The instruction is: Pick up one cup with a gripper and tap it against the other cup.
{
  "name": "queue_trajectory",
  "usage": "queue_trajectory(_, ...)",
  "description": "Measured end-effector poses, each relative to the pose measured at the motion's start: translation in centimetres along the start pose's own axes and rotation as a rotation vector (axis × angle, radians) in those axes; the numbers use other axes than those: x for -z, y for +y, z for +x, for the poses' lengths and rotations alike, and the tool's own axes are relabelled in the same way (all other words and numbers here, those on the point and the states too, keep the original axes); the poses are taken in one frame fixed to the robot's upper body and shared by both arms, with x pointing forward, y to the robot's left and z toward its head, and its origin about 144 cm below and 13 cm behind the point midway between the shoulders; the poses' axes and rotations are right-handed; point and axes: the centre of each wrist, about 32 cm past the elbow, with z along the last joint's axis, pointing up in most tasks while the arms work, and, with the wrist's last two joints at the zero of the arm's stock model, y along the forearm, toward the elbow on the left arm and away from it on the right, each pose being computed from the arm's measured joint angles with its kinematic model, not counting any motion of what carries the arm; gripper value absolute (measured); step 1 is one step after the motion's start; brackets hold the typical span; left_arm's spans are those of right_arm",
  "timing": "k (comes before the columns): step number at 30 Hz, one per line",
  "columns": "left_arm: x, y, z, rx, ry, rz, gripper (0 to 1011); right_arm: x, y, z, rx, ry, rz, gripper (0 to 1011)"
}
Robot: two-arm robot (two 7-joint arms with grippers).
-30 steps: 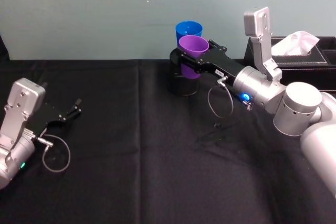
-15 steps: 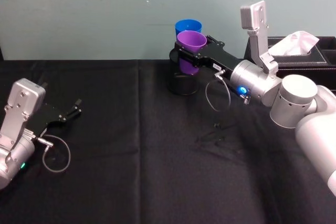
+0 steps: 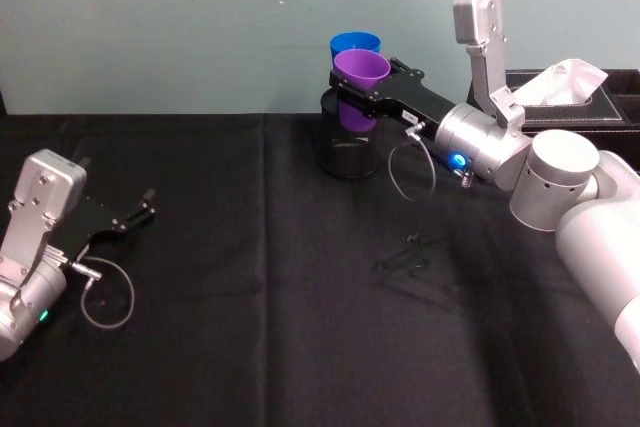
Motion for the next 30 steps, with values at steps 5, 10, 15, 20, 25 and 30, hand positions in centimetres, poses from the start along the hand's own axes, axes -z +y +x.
queue_trajectory(5,0.0,0.0,0.0,0.0,0.0,0.0,1000,-0.23,0.11,0.22,0.001,0.0,0.002,748)
queue_trajectory(10,0.0,0.0,0.0,0.0,0.0,0.0,1000,-0.41,0.1,0.36,0.001,0.004,0.006,748)
queue_trajectory(15,0.0,0.0,0.0,0.0,0.0,0.0,1000,-0.41,0.1,0.35,0.0,0.004,0.006,748)
queue_trajectory(20,0.0,0.0,0.0,0.0,0.0,0.0,1000,-0.41,0.11,0.34,0.0,0.003,0.005,748)
queue_trajectory(25,0.0,0.0,0.0,0.0,0.0,0.0,1000,-0.41,0.11,0.34,0.0,0.003,0.005,747)
queue_trajectory(30,0.0,0.0,0.0,0.0,0.0,0.0,1000,-0.41,0.12,0.33,-0.001,0.003,0.005,748)
